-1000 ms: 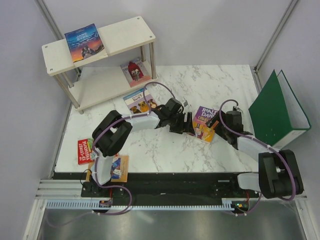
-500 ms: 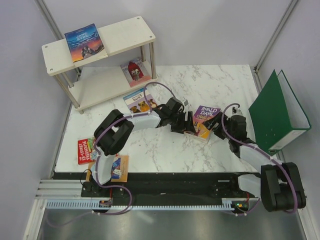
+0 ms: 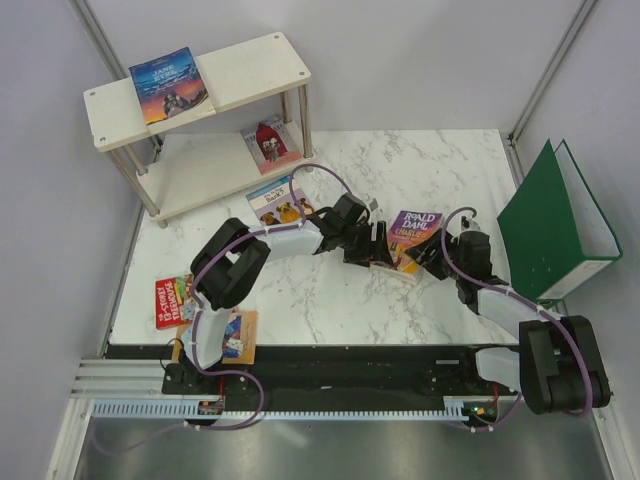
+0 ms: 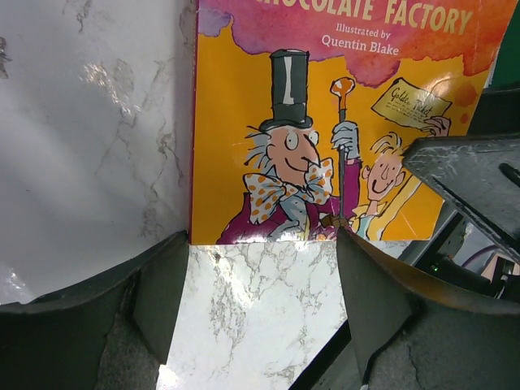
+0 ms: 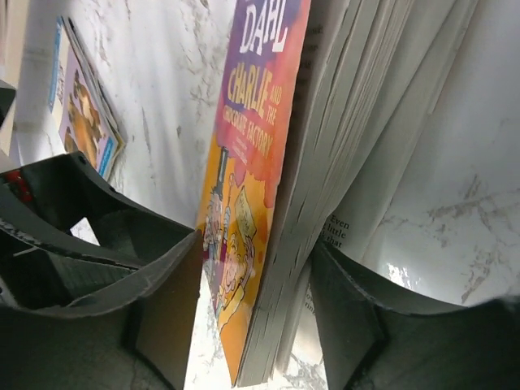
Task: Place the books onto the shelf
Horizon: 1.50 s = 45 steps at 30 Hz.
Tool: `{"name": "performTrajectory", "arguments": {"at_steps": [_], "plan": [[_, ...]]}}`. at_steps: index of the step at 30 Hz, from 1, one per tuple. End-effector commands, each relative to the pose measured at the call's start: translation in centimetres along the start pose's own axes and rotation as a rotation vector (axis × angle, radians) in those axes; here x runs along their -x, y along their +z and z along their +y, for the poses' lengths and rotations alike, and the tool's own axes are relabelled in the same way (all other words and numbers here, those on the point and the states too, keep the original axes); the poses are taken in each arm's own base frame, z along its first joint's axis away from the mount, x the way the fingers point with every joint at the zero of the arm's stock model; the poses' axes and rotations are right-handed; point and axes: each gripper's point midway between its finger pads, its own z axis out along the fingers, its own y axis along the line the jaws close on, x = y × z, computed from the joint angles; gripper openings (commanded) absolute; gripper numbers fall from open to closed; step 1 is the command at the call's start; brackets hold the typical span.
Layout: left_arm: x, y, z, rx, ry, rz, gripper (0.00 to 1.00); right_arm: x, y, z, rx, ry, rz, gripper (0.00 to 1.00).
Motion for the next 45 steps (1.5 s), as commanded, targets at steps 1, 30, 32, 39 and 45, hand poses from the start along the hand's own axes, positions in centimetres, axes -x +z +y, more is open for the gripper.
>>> {"name": "performTrajectory", "arguments": {"at_steps": [1, 30, 32, 39, 45], "plan": [[0.2, 0.7, -0.7, -0.021, -0.008, 0.003, 0.79, -0.1, 0.2, 1.5, 0.065, 0.014, 0.023, 0.55], [3.0, -18.9, -5.2, -0.310, -0.044, -0.726, 0.84, 5.2, -3.5, 17.4, 0.706, -0.084, 0.074, 0.00], [3.3, -19.4, -5.9, -0.321, -0.004, -0.737, 0.84, 4.7, -4.1, 17.9, 0.751, -0.063, 0.109, 0.00], [4.0, -19.6, -6.8, -0.378, 0.020, -0.777, 0.82, 3.9, -6.2, 19.6, 0.882, -0.076, 0.157, 0.00], [4.7, -19.1, -7.3, -0.406, 0.019, -0.785, 0.60, 3.3, -6.9, 20.5, 0.917, -0.099, 0.192, 0.00]]}}
